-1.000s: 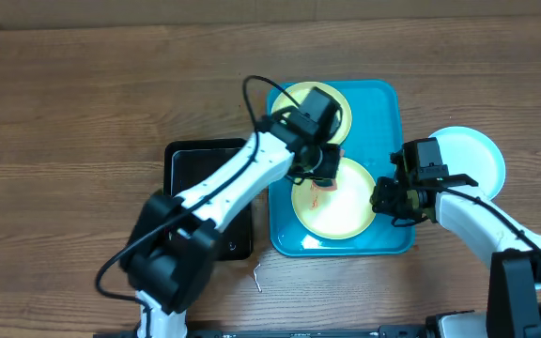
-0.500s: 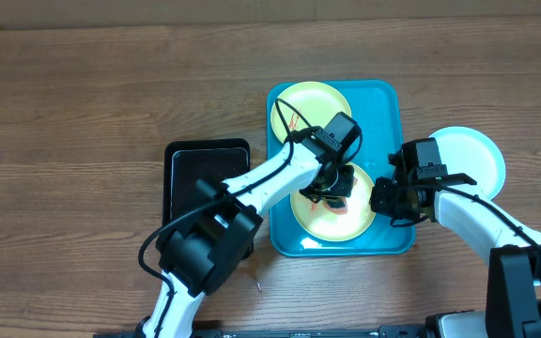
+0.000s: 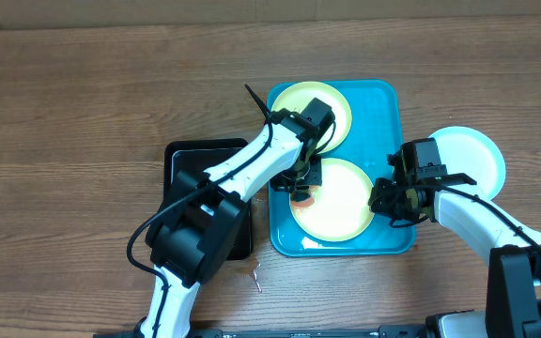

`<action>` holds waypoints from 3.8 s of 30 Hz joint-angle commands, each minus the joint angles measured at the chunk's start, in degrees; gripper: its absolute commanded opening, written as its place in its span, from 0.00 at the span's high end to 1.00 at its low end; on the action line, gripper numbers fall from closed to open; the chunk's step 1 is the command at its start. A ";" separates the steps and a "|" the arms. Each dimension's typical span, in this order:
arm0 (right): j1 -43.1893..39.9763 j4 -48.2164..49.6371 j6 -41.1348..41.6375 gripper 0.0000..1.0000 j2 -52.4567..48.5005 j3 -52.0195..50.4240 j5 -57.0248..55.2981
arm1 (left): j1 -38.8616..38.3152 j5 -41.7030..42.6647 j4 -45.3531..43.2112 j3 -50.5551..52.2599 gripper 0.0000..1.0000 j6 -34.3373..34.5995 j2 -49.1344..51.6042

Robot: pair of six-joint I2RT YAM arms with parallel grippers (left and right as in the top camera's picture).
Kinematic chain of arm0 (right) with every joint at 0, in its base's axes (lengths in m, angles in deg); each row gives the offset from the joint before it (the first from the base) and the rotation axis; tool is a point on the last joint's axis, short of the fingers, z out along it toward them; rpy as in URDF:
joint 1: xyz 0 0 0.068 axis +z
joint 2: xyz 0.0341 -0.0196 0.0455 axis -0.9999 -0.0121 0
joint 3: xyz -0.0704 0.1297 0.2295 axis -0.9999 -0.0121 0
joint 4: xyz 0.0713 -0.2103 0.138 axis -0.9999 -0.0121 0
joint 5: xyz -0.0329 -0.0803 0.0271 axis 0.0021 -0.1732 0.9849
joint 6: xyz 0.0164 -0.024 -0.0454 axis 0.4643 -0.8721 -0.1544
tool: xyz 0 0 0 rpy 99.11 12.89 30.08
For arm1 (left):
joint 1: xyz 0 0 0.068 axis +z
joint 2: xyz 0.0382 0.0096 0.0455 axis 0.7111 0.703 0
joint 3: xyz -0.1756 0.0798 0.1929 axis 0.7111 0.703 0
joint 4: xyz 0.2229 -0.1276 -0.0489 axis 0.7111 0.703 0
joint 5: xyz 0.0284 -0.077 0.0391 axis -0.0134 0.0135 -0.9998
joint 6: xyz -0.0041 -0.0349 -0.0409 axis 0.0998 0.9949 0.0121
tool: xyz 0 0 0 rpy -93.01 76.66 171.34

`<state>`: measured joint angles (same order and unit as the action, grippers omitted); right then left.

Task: Clean dirty plates on tray and stack at the side
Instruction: 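Scrub the lower yellow plate with the sponge while right gripper holds rim, then return the sponge to the black tray with the left gripper, then lift the yellow plate with the right gripper and tilt it over the black tray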

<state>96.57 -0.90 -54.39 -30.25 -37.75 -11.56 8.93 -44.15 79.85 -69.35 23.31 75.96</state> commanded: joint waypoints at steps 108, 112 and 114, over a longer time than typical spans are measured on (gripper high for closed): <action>0.37 -16.74 -0.26 0.96 2.93 9.01 -7.39 | 23.74 -4.92 9.09 16.55 0.42 -8.09 -30.51; 3.89 -24.44 -0.24 0.96 5.51 17.18 -11.67 | 28.44 -4.92 15.61 7.45 0.04 -9.07 -33.62; 6.49 -26.45 -0.26 0.96 5.77 20.61 -13.18 | 30.49 -4.92 17.51 3.89 0.00 -9.07 -34.62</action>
<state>99.13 -26.01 -54.48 -27.36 -24.00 -20.17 36.01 -49.49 95.10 -58.68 15.22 45.08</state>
